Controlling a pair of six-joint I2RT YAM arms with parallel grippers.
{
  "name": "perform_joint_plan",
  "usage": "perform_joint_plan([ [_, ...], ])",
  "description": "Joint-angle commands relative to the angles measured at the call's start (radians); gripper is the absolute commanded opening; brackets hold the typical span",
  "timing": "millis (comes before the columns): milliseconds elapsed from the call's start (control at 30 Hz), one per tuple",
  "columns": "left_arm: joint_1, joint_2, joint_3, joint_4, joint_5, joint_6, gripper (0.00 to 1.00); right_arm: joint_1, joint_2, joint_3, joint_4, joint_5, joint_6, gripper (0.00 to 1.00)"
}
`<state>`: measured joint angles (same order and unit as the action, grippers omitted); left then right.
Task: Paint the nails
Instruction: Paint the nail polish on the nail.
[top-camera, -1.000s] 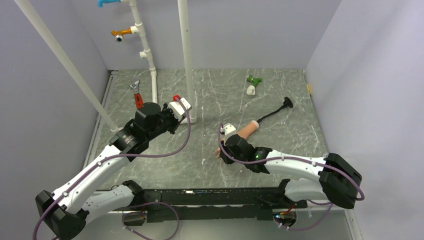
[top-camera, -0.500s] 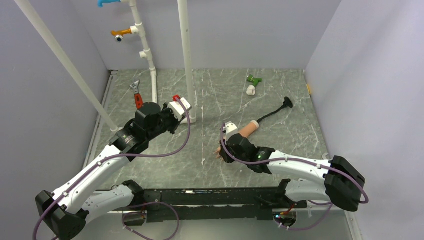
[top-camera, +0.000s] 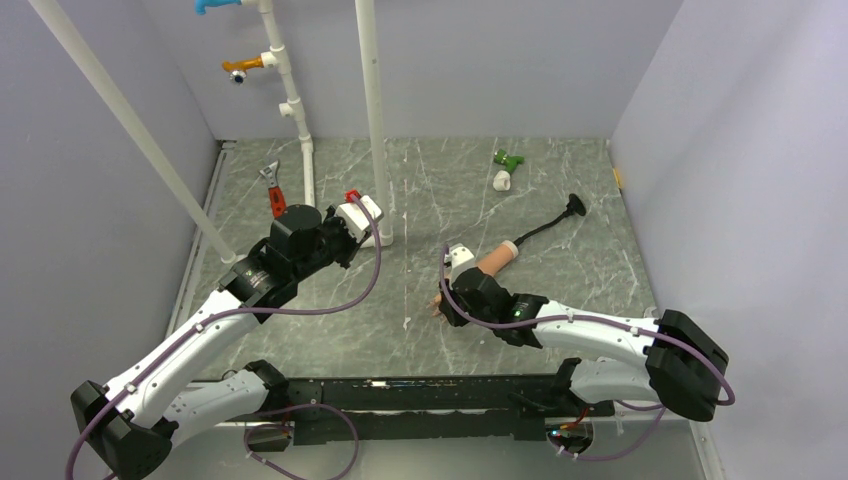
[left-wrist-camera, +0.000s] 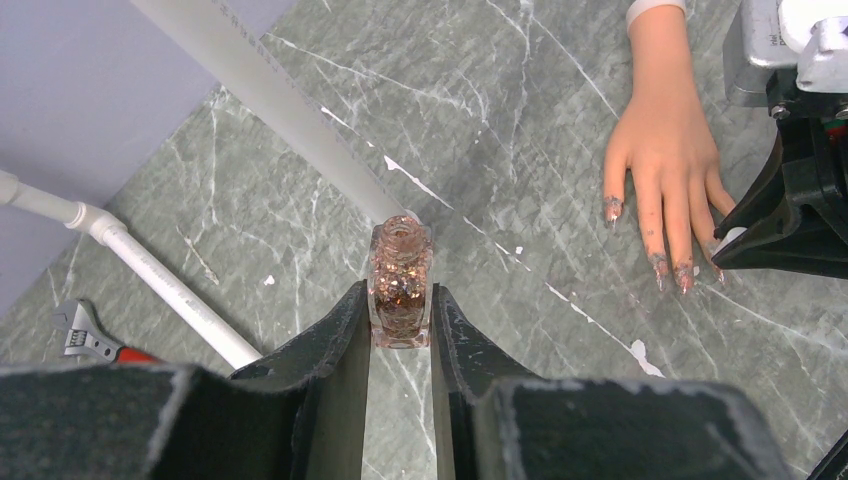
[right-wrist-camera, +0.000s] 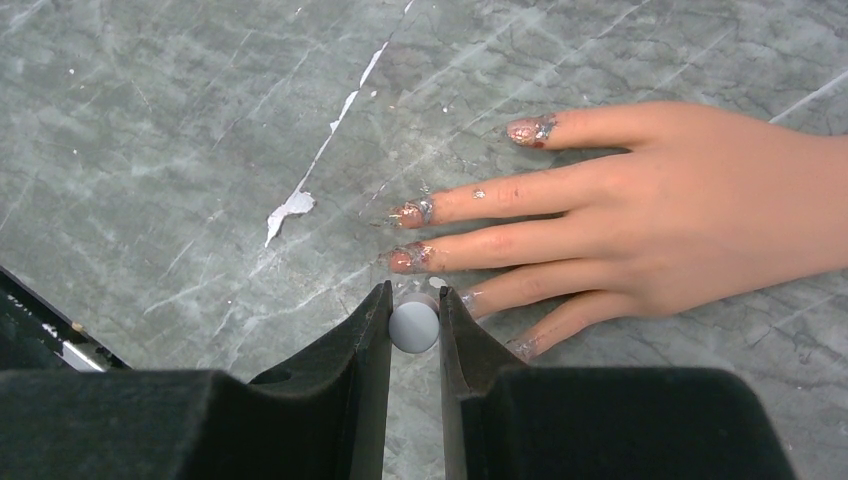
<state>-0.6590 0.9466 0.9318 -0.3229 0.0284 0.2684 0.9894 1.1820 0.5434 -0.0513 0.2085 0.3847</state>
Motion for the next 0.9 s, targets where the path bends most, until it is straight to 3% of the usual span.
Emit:
perform_joint_plan([
  [0, -0.007, -0.015, 0.038, 0.022, -0.010, 0.008, 0.00, 0.003, -0.001, 0.006, 0.036, 0.012, -0.002, 0.00],
  [867, -0.007, -0.012, 0.039, 0.021, -0.010, 0.008, 0.00, 0.003, -0.020, -0.022, 0.013, 0.006, 0.014, 0.00],
])
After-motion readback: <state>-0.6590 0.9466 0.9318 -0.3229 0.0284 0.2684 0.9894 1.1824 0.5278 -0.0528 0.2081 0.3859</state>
